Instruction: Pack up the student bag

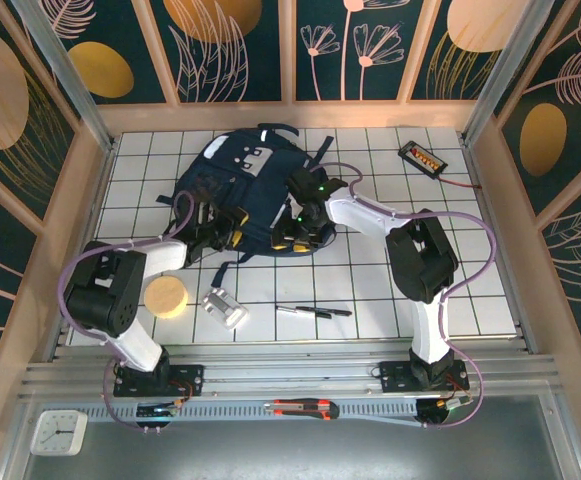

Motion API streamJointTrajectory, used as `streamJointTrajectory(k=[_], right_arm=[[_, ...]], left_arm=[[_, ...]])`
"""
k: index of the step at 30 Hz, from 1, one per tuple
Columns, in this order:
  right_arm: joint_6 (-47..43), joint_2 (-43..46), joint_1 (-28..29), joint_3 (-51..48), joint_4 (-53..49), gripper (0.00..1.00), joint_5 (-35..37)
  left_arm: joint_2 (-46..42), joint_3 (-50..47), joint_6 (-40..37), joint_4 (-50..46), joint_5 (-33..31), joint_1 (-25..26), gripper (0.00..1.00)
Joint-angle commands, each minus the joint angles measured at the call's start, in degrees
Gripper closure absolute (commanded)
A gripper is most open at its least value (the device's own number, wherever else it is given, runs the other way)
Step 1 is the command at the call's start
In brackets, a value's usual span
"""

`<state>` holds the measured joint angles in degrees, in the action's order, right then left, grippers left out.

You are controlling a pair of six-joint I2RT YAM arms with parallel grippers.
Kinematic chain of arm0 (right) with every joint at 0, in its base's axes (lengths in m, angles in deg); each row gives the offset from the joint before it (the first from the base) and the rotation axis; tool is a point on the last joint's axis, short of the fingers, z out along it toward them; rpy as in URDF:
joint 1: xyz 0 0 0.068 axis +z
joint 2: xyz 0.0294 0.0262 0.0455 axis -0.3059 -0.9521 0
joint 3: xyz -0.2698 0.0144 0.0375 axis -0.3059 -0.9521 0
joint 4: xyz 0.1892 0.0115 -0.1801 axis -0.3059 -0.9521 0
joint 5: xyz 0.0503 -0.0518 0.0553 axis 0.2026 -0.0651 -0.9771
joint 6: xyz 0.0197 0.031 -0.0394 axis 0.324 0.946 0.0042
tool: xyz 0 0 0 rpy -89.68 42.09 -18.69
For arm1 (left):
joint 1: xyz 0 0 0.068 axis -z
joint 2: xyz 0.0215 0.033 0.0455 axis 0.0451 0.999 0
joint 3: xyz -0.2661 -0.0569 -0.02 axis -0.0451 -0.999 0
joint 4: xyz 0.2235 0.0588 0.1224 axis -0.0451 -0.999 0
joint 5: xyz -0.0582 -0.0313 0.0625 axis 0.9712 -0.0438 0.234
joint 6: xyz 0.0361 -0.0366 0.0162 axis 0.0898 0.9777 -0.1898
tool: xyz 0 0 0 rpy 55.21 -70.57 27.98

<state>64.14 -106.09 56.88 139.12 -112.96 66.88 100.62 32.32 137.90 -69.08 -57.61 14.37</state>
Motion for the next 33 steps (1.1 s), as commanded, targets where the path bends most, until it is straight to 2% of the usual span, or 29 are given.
streamJointTrajectory(k=[1,6,10,13,18,23,26,30,33], right_arm=[[0.91,2.81,-0.4,-0.5,0.4,0.46,0.29],[1.3,3.8,-1.17,-0.71,0.54,0.45,0.38],[3.03,6.15,-2.94,-2.08,1.59,0.45,-0.81],[5.61,8.36,-4.55,-3.11,2.62,0.39,-1.67],[9.45,11.21,-5.85,-3.94,5.36,0.38,-3.96],[10.93,10.86,-5.75,-1.82,5.57,0.38,-3.31],[9.63,10.03,-4.39,0.85,3.71,0.4,0.89],[7.96,8.38,-0.22,4.98,-0.97,0.44,12.64],[8.52,8.63,3.34,3.97,1.05,0.45,19.17]], left_arm=[[3.22,3.85,-1.56,0.25,-1.26,1.12,0.58],[4.59,3.71,0.35,2.94,-0.8,1.33,1.0],[0.85,2.55,2.18,5.16,-0.91,1.38,1.0],[-3.2,-0.23,7.89,11.68,-1.24,1.36,1.0],[-6.91,-1.34,14.74,18.35,-0.91,1.38,1.0],[-8.7,-0.12,16.45,18.9,-0.12,1.39,1.0],[-9.25,0.23,17.33,19.2,-0.05,1.34,1.0],[-9.67,1.67,16.87,17.71,-0.03,1.51,1.0],[-9.7,2.12,17.03,17.27,-0.2,1.79,1.0]])
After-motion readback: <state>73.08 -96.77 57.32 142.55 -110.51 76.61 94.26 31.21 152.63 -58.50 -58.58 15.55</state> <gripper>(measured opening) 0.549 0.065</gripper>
